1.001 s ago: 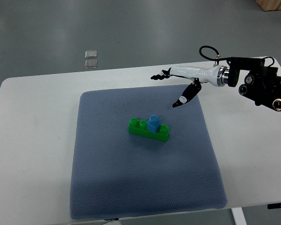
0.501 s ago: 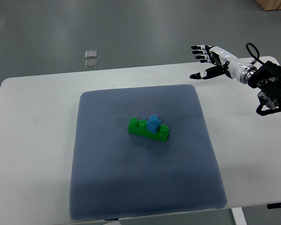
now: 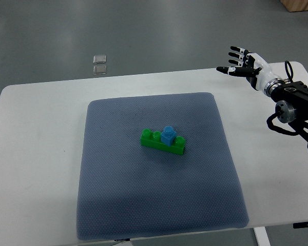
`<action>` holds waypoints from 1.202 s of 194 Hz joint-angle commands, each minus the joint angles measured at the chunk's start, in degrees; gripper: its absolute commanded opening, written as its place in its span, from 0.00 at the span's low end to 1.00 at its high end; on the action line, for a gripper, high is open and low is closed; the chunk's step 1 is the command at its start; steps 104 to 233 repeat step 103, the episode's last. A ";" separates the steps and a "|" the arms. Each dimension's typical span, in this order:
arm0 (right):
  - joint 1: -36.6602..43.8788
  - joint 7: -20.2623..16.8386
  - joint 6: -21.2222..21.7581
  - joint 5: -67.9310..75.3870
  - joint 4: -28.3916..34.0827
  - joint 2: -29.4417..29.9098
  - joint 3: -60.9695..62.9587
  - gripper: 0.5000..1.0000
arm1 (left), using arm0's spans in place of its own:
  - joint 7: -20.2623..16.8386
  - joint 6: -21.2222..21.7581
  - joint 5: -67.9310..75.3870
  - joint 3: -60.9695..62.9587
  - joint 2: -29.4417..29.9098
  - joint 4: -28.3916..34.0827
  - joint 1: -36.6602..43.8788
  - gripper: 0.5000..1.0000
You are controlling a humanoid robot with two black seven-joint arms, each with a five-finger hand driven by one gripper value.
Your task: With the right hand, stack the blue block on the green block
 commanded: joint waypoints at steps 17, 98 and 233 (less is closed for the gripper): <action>-2.86 0.29 0.51 2.21 0.55 1.17 8.44 0.83 | -0.07 -0.01 0.00 0.00 0.00 0.02 -0.01 1.00; -6.20 0.38 0.86 2.04 5.03 2.40 9.75 0.83 | 0.02 -0.01 0.00 0.00 0.00 0.02 -0.01 1.00; -6.38 0.38 0.86 1.95 5.21 2.40 9.75 0.83 | 0.02 -0.01 0.00 0.00 0.00 0.02 -0.01 1.00</action>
